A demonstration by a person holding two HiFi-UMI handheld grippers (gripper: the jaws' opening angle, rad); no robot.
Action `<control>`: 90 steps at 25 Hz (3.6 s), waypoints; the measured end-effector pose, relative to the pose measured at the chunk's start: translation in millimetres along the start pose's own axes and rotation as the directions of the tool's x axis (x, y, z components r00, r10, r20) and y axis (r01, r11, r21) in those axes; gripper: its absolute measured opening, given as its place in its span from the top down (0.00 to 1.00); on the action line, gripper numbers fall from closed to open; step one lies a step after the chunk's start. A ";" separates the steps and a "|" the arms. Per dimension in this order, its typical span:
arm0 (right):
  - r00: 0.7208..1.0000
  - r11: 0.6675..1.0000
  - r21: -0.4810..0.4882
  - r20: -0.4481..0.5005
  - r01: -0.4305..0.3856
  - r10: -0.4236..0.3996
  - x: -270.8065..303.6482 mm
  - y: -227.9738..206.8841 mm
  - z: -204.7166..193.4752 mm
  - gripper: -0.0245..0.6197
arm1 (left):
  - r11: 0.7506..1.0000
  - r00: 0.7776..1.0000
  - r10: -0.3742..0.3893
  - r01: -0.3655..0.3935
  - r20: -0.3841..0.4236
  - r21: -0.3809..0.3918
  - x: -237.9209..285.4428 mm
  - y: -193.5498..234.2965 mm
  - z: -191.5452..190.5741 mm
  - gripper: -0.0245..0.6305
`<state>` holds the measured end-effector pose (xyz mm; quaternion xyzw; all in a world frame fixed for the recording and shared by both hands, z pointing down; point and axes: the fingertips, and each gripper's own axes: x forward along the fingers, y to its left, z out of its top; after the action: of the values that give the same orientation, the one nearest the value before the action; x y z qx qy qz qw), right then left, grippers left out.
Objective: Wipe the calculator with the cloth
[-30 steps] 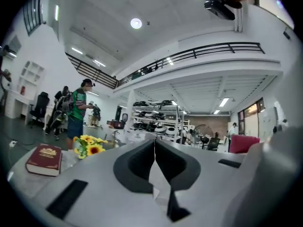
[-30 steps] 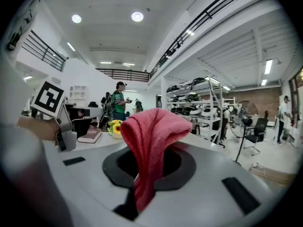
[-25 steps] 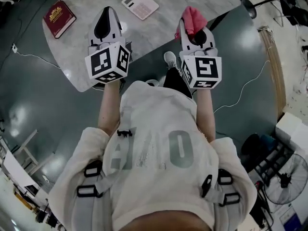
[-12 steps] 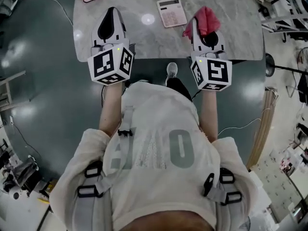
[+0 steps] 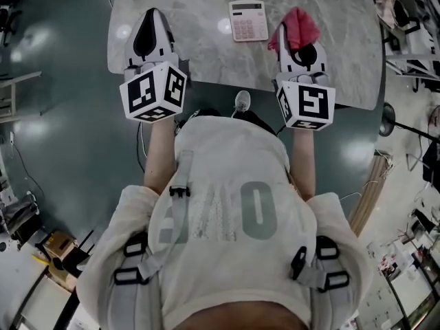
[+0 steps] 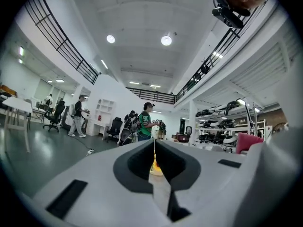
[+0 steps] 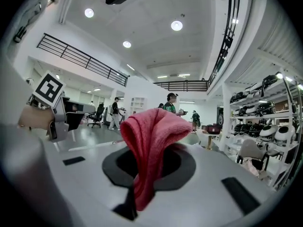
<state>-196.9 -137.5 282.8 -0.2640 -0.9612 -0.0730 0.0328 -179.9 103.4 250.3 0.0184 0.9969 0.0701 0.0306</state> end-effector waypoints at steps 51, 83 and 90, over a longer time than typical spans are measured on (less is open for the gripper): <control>0.994 0.995 0.046 -0.061 -0.088 0.091 52.6 -55.4 -45.8 0.88 | 0.991 0.919 -0.110 0.074 -0.377 -0.108 103.0 -51.7 -153.7 0.29; 0.960 0.991 -0.028 -0.254 -0.130 0.119 56.2 -57.5 -102.1 0.88 | 0.995 0.542 -0.077 0.092 -0.837 -0.032 61.6 -49.0 -350.0 0.26; 0.920 0.843 -0.468 -0.384 -0.265 0.076 113.6 -49.0 -108.3 0.88 | 0.995 0.552 -0.084 0.088 -0.830 -0.042 58.5 -47.0 -347.9 0.26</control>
<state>-316.9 -139.1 395.3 -0.3316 -0.8576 -0.3679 0.1387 -261.9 11.0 584.1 -0.0655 0.8937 0.0667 -0.4389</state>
